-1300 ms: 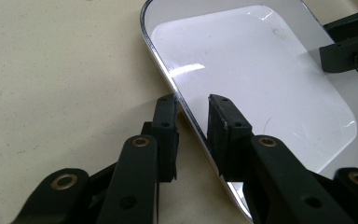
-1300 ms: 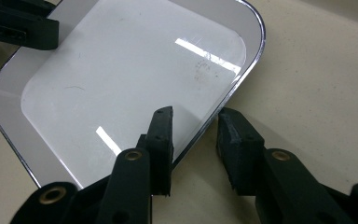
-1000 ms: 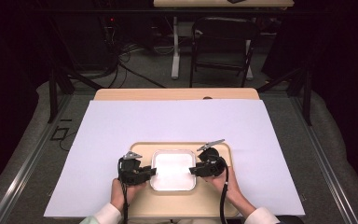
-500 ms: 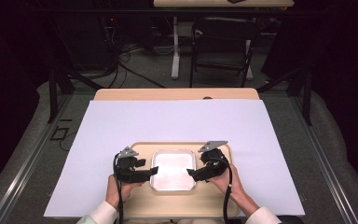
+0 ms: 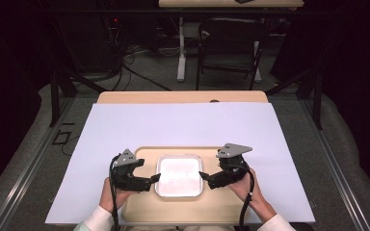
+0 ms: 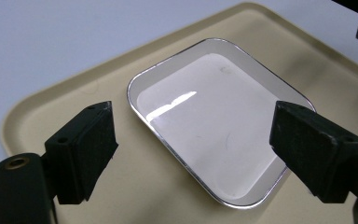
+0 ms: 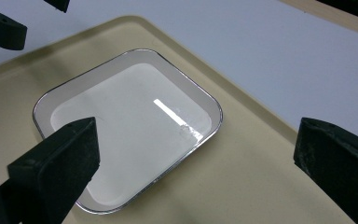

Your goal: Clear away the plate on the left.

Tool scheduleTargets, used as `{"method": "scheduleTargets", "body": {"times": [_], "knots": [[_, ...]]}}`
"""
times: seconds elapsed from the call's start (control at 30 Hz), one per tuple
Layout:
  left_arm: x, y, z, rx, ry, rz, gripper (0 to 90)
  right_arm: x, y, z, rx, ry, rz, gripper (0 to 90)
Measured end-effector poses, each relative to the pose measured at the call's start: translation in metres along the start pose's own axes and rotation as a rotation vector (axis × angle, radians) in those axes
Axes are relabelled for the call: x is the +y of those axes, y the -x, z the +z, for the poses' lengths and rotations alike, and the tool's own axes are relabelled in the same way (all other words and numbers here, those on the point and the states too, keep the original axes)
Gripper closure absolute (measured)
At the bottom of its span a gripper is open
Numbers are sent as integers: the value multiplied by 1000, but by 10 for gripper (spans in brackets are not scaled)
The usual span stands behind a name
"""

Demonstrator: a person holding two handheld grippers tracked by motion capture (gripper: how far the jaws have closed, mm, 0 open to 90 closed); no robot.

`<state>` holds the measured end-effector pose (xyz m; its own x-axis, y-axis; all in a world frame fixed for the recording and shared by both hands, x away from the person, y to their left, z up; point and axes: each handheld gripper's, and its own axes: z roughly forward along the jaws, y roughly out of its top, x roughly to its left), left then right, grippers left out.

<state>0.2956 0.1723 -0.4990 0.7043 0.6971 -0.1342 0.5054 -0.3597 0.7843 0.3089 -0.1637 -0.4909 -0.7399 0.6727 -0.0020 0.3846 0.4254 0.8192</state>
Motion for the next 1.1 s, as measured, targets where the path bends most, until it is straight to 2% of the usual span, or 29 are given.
{"method": "scheduleTargets", "body": {"times": [0.07,0.13,0.23,0.37,0.47,0.73,0.9,1.1], "knots": [[1,2,-4,8,7,14,82,1,-1,-7,-11,18,-17,0],[1,5,-10,0,33,20,46,1,-2,-13,-19,32,-29,0],[0,7,-16,-4,47,27,20,0,-2,-19,-25,50,-38,0],[-4,7,-25,12,65,48,1,-2,0,-27,-32,74,-49,0],[-8,6,-32,44,85,75,0,-3,0,-33,-39,90,-61,0],[-21,-6,-51,98,121,43,0,-10,1,-52,-76,135,-80,0],[-29,-11,-59,119,130,26,0,-21,5,-67,-126,159,-67,0],[-43,-15,-71,146,148,9,0,-37,9,-83,-158,179,-51,0]]}}
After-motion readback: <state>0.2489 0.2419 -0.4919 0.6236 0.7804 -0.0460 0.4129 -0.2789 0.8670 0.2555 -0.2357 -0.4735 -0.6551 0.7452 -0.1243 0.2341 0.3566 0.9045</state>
